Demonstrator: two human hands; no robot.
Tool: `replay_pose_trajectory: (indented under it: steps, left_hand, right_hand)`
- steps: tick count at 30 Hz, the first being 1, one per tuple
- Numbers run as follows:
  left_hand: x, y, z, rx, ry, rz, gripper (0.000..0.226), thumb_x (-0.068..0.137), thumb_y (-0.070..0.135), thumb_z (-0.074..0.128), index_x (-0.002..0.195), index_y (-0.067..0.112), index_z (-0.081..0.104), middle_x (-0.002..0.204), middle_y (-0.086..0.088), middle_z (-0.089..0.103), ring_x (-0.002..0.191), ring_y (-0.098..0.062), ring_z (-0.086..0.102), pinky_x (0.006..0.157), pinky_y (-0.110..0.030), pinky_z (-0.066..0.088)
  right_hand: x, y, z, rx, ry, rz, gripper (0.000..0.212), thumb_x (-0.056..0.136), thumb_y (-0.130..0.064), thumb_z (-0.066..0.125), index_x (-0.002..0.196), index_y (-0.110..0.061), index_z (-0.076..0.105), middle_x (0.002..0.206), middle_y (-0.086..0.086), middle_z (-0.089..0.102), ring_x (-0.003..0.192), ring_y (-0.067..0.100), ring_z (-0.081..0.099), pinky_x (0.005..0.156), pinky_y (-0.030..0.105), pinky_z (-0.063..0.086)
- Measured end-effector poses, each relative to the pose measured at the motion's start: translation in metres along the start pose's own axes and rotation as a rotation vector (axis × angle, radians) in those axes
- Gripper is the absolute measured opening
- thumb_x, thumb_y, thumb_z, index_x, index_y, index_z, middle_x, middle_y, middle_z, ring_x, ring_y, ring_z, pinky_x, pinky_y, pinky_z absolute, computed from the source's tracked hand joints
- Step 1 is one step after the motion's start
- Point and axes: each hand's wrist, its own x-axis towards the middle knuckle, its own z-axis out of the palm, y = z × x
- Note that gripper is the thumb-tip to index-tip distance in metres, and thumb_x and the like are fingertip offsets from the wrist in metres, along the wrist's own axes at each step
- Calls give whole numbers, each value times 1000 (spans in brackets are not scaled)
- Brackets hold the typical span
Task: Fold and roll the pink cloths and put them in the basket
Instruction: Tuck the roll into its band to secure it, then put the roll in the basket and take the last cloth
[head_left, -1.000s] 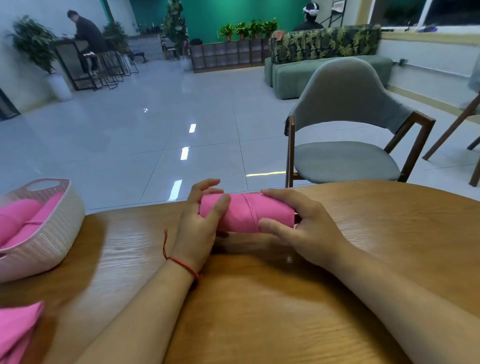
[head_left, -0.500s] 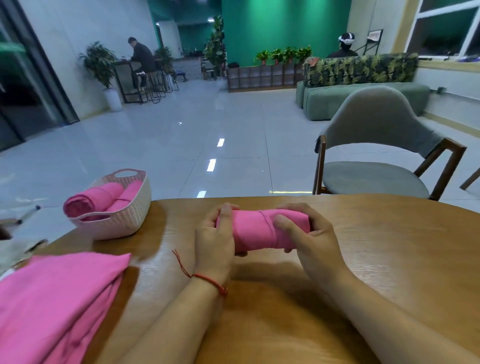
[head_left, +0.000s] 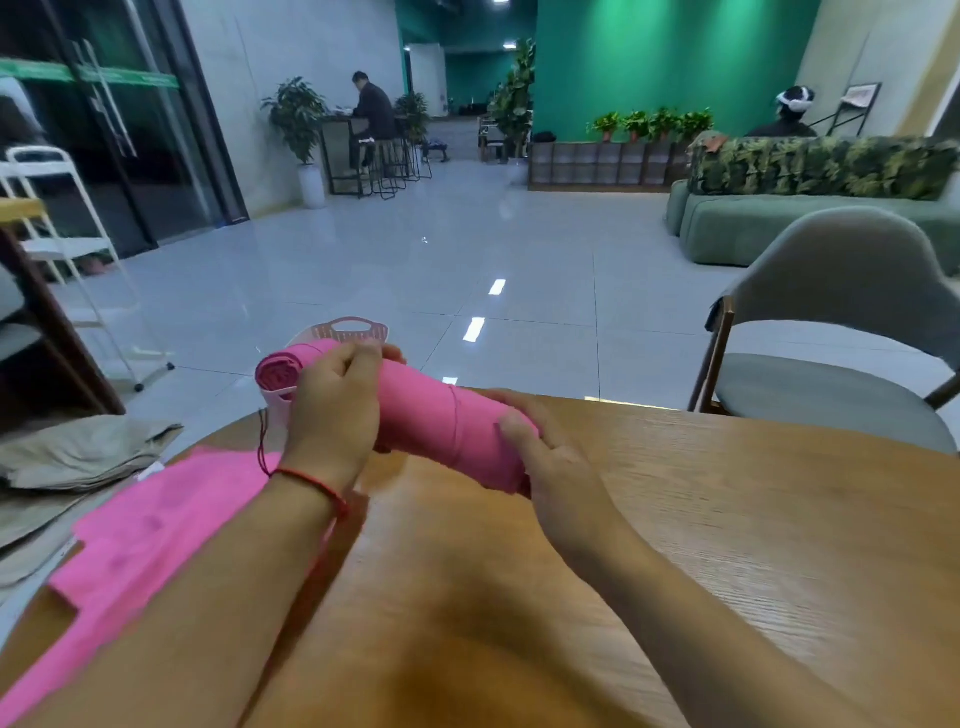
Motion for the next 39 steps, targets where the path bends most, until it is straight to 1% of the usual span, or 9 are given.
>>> replay_pose_trajectory:
  steps: [4, 6, 9, 14, 17, 21, 26, 31, 39]
  left_hand:
    - [47, -9, -45, 61, 17, -20, 40, 91, 57, 54, 94, 24, 78, 95, 1, 77, 96, -27, 72, 82, -48, 62]
    - [67, -16, -65, 113, 15, 0, 34, 101, 43, 48, 99, 21, 73, 103, -5, 74, 91, -31, 70, 76, -51, 63]
    - [100, -42, -91, 512, 6, 160, 28, 101, 25, 45, 117, 26, 68, 125, -4, 67, 113, -29, 63, 101, -45, 53]
    - [106, -102, -109, 943, -384, 187, 44, 91, 28, 51, 132, 41, 58, 158, 3, 34, 133, -36, 48, 116, -47, 41]
    - [100, -108, -106, 974, -378, 234, 47, 94, 25, 56, 138, 40, 57, 170, 4, 9, 134, -38, 43, 115, -50, 42]
    - [99, -99, -102, 1004, -392, 186, 40, 93, 30, 58, 133, 33, 55, 172, 2, 6, 135, -37, 43, 110, -45, 45]
    - [96, -97, -104, 1042, -383, 232, 39, 93, 33, 59, 132, 28, 57, 166, -3, 24, 126, -36, 52, 104, -44, 49]
    - [101, -102, -109, 1058, -396, 255, 38, 86, 38, 50, 122, 32, 58, 136, 2, 51, 106, -32, 63, 88, -41, 54]
    - [99, -94, -125, 942, -434, 182, 58, 89, 30, 56, 146, 34, 47, 154, 3, 42, 138, -30, 46, 116, -50, 42]
  right_hand:
    - [8, 5, 38, -134, -195, -14, 57, 90, -51, 78, 143, -48, 56, 124, -12, 69, 110, 16, 71, 89, 41, 64]
    - [18, 2, 61, -24, -121, 38, 45, 91, -46, 79, 134, -44, 65, 116, -8, 74, 102, 18, 74, 86, 43, 65]
    - [43, 0, 85, 188, 48, 226, 28, 92, -39, 79, 117, -30, 73, 108, 5, 77, 90, 23, 75, 83, 45, 64]
    - [98, -16, 122, 407, 159, 302, 26, 97, -34, 75, 116, -19, 66, 119, 12, 69, 97, 27, 72, 81, 36, 65]
    - [133, -24, 139, 530, 75, 340, 35, 101, -29, 72, 129, -12, 60, 124, 16, 67, 95, 30, 74, 90, 41, 65]
    - [149, -11, 146, 253, -51, 437, 44, 100, -22, 71, 140, -22, 52, 133, 12, 57, 98, 32, 75, 76, 35, 63]
    - [143, 13, 139, 176, -32, 452, 36, 102, -22, 66, 137, -21, 57, 132, 9, 61, 107, 32, 73, 77, 38, 60]
    - [135, 20, 132, 167, -24, 466, 20, 104, -23, 63, 124, -21, 63, 130, 10, 64, 109, 31, 72, 80, 40, 60]
    - [110, 11, 132, 92, -111, 411, 19, 101, -24, 67, 119, -22, 70, 127, 9, 67, 102, 27, 72, 78, 39, 59]
